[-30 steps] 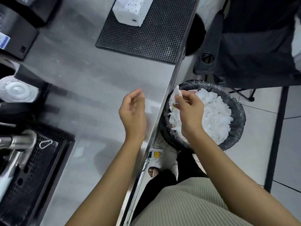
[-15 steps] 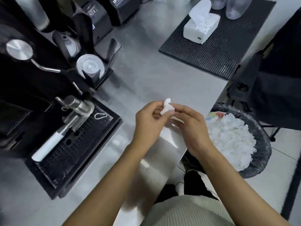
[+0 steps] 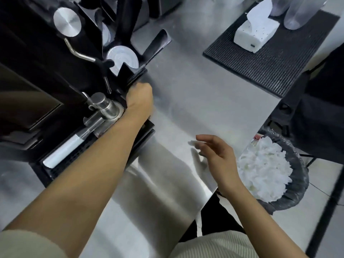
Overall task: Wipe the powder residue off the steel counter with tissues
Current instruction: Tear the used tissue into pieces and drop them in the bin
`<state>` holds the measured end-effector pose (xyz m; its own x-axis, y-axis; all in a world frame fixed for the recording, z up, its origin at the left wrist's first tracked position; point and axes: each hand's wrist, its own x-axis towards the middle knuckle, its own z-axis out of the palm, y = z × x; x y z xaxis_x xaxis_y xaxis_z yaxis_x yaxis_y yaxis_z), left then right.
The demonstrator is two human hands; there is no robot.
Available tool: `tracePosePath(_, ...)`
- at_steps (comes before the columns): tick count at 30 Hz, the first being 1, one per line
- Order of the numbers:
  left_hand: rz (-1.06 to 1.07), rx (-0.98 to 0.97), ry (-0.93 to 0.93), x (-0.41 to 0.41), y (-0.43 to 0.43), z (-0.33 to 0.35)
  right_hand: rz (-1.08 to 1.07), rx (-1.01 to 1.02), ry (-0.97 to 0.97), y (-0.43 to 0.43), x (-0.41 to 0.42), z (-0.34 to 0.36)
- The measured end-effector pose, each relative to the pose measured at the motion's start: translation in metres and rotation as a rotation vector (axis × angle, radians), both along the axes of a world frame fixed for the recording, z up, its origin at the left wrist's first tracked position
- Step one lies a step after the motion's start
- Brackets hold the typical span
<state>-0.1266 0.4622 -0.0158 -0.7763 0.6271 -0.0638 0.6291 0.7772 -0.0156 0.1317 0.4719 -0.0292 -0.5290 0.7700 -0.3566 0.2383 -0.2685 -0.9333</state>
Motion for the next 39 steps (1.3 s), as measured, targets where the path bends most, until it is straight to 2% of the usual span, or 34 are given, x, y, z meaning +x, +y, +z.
tracePosePath(3,-0.044,0.043,-0.026,0.042,0.018,-0.007,0.002,0.013,0.009,0.013,-0.001,0.001)
tracePosePath(5,-0.108,0.156,-0.056,0.096,0.021,-0.012,0.038,0.049,0.01,0.026,-0.005,0.004)
tracePosePath(8,-0.221,0.251,-0.271,0.145,0.022,-0.017,0.062,0.101,0.013,0.049,-0.011,0.005)
tracePosePath(10,-0.155,0.402,-0.431,0.133,0.025,-0.018,0.066,0.118,0.003,0.065,-0.011,0.005)
tracePosePath(11,-0.081,0.498,-0.43,0.116,0.029,-0.019,0.069,0.129,-0.005,0.074,-0.011,0.004)
tracePosePath(15,0.376,0.648,-0.175,0.027,0.041,-0.031,0.074,0.168,-0.015,0.103,-0.009,0.001)
tracePosePath(18,0.535,0.647,-0.123,-0.003,0.057,-0.044,0.114,0.161,-0.009,0.12,-0.007,-0.003)
tracePosePath(20,0.454,0.655,-0.117,-0.003,0.075,-0.051,0.137,0.193,-0.013,0.132,-0.008,-0.005)
tracePosePath(24,0.13,0.719,-0.114,0.031,0.092,-0.062,0.159,0.245,-0.011,0.157,-0.014,-0.006)
tracePosePath(27,-0.059,0.734,-0.244,0.064,0.078,-0.063,0.205,0.355,-0.007,0.18,-0.026,-0.005)
tracePosePath(29,0.011,0.764,-0.344,0.052,0.073,-0.056,0.247,0.525,-0.001,0.203,-0.039,-0.005)
tracePosePath(33,0.312,0.841,-0.178,-0.016,0.096,-0.05,0.423,0.954,-0.075,0.266,-0.081,-0.029)
tracePosePath(36,0.307,0.839,-0.151,-0.053,0.131,-0.056,0.592,1.023,-0.173,0.295,-0.11,-0.046)
tracePosePath(39,0.292,0.76,0.027,-0.084,0.16,-0.058,0.627,1.093,-0.181,0.299,-0.116,-0.053)
